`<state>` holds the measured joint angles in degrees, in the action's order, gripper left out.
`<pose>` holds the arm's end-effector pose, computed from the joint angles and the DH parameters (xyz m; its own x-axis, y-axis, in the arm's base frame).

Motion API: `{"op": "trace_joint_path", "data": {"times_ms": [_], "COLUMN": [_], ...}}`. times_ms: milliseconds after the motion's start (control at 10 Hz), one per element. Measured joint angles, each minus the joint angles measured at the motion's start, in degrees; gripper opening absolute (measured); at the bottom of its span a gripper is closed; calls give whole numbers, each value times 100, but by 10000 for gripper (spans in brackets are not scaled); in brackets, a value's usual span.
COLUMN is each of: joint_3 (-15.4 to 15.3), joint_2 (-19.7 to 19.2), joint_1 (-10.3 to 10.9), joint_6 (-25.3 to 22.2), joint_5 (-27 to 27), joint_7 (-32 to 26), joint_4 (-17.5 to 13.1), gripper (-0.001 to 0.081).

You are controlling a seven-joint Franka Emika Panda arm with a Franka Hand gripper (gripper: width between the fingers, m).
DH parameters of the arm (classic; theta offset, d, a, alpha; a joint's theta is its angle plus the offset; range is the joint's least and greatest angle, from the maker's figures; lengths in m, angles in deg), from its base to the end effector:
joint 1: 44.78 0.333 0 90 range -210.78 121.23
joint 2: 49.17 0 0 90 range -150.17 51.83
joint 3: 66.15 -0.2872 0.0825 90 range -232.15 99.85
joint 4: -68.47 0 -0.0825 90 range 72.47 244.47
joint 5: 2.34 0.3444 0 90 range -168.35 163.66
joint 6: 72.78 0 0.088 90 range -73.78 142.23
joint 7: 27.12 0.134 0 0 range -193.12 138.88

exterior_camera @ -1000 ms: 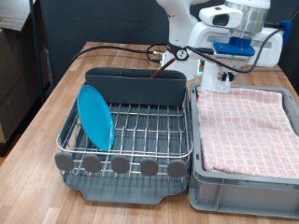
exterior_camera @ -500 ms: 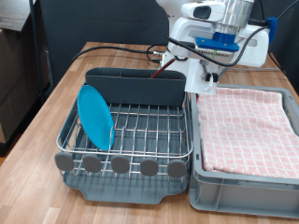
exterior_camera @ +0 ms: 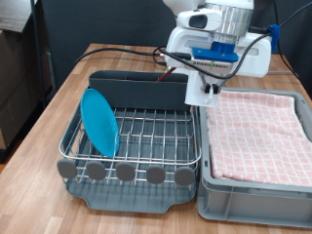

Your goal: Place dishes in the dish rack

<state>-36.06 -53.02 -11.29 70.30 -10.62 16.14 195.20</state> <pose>0.5308 0.0310 0.3458 0.8031 -0.5386 0.2548 -0.5471 -0.8360 -0.0428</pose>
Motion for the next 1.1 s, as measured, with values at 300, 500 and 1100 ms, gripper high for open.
{"op": "trace_joint_path", "data": {"times_ms": [300, 500, 1100], "joint_3": [-1, -38, -96], "joint_2": [-507, -801, -1577], "joint_1": [-116, -162, -187], "joint_6": [-4, -4, -73], "joint_5": [468, 772, 884], "joint_7": [-512, -702, -939], "joint_4": [-528, -832, -1620], "gripper": [72, 72, 72]}}
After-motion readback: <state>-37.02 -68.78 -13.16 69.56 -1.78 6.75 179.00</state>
